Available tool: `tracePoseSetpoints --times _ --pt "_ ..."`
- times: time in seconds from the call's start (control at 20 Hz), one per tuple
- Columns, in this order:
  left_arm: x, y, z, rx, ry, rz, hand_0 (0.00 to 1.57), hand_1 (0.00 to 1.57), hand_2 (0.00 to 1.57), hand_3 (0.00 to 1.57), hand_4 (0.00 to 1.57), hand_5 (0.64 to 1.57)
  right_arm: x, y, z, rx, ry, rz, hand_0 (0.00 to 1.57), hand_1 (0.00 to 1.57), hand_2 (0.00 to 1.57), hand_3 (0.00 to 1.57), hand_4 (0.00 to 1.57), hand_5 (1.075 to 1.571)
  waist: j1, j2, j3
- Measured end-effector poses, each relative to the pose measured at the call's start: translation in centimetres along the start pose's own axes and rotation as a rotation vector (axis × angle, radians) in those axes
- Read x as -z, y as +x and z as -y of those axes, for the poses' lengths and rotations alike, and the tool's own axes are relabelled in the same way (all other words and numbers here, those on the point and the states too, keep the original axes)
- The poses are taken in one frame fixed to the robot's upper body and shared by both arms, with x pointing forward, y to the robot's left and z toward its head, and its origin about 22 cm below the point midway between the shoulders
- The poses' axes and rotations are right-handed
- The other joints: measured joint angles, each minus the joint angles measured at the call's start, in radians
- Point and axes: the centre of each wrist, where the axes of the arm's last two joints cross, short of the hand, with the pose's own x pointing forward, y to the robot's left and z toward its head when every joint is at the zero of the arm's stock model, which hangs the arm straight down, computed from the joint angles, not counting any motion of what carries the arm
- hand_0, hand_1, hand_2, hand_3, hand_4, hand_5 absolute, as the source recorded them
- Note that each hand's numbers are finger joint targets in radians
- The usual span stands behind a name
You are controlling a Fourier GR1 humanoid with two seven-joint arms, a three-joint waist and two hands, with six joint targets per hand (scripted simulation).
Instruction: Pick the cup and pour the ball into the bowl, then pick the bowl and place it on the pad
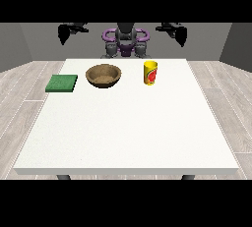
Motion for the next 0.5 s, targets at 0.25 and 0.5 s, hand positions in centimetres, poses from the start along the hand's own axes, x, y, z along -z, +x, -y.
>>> tracePoseSetpoints --times 0.25,0.5 --pt "-0.5 -3.5 0.9 0.009 0.019 0.028 0.00 0.00 0.00 0.00 0.00 1.519 0.4 -0.7 0.0 -0.001 0.014 0.028 0.00 0.00 0.00 0.00 0.00 1.571 -0.020 0.046 -0.0002" --pt "-1.2 -7.5 3.4 0.025 0.042 0.059 0.00 0.00 0.00 0.00 0.00 1.528 1.4 0.0 0.1 -0.012 0.034 0.080 0.00 0.00 0.00 0.00 0.00 1.570 -0.054 0.097 -0.0005"
